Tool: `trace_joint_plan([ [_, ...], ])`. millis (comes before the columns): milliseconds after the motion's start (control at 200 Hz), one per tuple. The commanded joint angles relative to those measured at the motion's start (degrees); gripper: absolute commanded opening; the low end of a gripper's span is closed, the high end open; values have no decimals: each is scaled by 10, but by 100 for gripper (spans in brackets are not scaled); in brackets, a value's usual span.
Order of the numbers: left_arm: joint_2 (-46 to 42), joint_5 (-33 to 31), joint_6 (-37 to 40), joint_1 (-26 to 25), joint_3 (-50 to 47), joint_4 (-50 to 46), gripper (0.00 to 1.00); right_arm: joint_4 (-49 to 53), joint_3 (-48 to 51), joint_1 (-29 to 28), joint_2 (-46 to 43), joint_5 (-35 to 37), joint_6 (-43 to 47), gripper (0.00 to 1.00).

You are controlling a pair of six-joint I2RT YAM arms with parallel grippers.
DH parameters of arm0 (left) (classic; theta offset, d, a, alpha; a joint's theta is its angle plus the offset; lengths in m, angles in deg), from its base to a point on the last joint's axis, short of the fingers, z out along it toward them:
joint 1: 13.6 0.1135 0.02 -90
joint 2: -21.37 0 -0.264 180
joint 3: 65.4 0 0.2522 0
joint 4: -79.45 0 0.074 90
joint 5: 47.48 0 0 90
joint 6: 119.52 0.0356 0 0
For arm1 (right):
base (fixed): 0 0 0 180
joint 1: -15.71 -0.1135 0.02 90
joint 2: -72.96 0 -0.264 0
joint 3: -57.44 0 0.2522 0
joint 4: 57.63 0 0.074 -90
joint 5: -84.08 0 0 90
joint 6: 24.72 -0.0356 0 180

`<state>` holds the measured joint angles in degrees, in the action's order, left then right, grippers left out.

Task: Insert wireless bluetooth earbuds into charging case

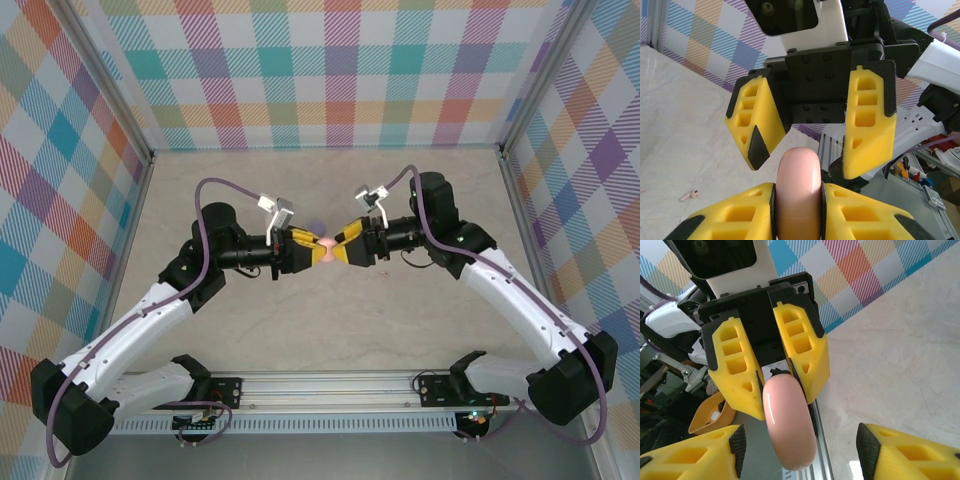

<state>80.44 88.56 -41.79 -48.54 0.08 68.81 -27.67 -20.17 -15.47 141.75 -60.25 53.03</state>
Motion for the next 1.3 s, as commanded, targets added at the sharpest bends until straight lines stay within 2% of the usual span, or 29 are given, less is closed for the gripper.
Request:
trace_joint_plan([
  [0, -8, 7, 13, -10, 22, 3, 26, 8, -21, -8, 3, -24, 25, 59],
  [400, -2, 4, 18, -14, 26, -5, 27, 16, -27, -18, 8, -26, 35, 42],
  [565, 2, 2, 23, -17, 28, -14, 28, 18, -29, -19, 7, -20, 34, 27],
  [695, 2, 2, 24, -17, 30, -21, 32, 23, -29, -19, 1, -8, 39, 20],
  [815, 1, 19, 26, -18, 31, -27, 37, 26, -27, -19, -6, -6, 40, 18],
  [1295, 12, 50, 33, -33, 33, -35, 37, 13, -26, -20, -5, -16, 29, 17],
])
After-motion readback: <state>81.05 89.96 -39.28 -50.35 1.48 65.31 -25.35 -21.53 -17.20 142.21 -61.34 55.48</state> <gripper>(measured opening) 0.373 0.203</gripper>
